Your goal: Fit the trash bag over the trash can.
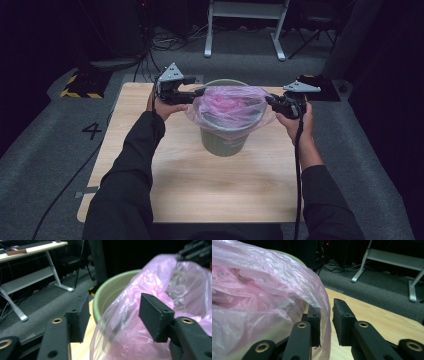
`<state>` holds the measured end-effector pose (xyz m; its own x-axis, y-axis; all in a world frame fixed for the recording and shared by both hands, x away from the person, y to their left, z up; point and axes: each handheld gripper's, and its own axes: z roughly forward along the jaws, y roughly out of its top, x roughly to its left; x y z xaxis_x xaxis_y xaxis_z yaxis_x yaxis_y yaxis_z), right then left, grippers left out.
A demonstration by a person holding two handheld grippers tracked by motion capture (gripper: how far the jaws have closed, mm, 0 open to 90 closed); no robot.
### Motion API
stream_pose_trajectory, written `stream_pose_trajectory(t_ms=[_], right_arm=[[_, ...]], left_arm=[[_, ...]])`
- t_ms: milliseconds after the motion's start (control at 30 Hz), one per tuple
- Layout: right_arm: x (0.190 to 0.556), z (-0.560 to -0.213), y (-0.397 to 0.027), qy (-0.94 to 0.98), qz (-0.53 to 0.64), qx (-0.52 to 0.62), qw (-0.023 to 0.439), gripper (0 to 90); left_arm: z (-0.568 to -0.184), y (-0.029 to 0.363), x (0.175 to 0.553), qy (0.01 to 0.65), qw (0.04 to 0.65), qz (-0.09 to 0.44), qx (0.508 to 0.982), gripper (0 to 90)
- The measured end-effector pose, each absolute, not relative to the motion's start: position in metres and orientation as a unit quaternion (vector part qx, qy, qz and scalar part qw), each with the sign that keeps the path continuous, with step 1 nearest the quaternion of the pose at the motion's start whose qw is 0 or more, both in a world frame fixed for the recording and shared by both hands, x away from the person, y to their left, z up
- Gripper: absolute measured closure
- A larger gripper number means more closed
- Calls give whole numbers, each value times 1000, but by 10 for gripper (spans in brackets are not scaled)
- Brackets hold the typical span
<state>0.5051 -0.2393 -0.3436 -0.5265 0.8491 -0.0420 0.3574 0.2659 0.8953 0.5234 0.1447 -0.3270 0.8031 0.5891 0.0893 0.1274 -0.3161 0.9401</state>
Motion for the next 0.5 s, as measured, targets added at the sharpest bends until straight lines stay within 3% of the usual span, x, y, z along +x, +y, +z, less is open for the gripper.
stream_pose_trajectory(t_ms=[100,367,500], right_arm=[[507,-345,-239,747,453,407,267,751],[511,-348,-237,749,455,407,260,760],[515,-348,-235,751,450,408,260,766]], left_arm=[[-329,139,527,229,511,222,798,484],[-332,136,537,227,490,231,809,869],[-336,132,543,226,484,229,814,899]])
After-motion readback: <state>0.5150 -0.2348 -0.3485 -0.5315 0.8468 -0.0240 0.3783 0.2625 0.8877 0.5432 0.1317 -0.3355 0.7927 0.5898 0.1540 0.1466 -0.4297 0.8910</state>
